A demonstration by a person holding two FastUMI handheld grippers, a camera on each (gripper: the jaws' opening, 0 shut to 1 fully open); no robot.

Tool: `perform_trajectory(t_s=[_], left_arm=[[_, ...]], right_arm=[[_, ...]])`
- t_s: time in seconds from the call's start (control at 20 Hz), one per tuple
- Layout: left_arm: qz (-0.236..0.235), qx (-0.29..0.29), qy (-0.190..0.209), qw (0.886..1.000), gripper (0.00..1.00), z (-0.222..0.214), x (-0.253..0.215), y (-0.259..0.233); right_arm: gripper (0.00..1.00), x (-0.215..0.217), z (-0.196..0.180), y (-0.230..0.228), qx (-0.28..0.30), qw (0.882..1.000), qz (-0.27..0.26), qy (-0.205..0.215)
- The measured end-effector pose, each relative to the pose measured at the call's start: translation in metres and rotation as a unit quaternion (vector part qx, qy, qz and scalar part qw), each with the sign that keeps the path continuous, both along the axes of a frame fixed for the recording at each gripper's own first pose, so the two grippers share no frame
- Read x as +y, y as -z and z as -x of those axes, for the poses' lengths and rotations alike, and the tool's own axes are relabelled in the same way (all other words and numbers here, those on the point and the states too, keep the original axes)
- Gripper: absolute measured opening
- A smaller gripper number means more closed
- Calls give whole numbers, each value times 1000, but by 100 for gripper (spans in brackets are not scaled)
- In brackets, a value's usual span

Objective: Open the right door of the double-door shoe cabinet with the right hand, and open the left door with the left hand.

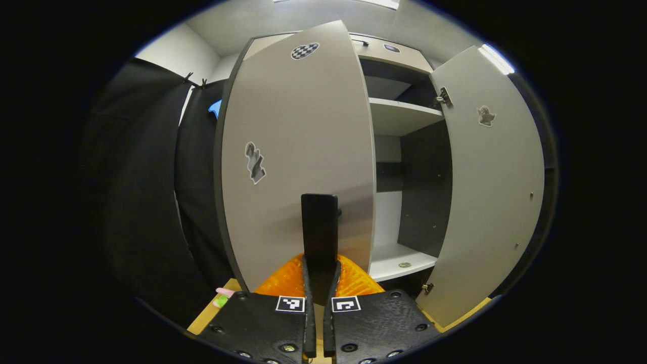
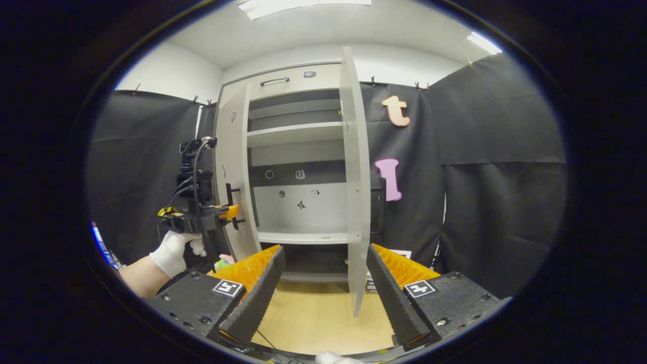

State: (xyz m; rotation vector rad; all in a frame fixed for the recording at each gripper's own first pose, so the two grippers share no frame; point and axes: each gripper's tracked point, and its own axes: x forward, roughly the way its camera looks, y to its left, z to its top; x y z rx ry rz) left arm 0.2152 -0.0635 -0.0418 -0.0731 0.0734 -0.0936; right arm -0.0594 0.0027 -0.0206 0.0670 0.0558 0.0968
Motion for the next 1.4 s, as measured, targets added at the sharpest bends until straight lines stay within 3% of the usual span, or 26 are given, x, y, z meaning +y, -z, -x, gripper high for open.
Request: perform_trajectory(t_s=[0.8,1.35,1.4], left_arm=[[-47,-17,-50,998,4,45,63,5],[-27,-8,-60,998,0,54,102,14],[-32,-9,-66,997,8,54,112,16]], right_arm=[[100,52,-12,15,16,997,-2,-74],[100,79,-22,21,23,995,0,-100],[100,82,-23,22,25,994,-1,-102]])
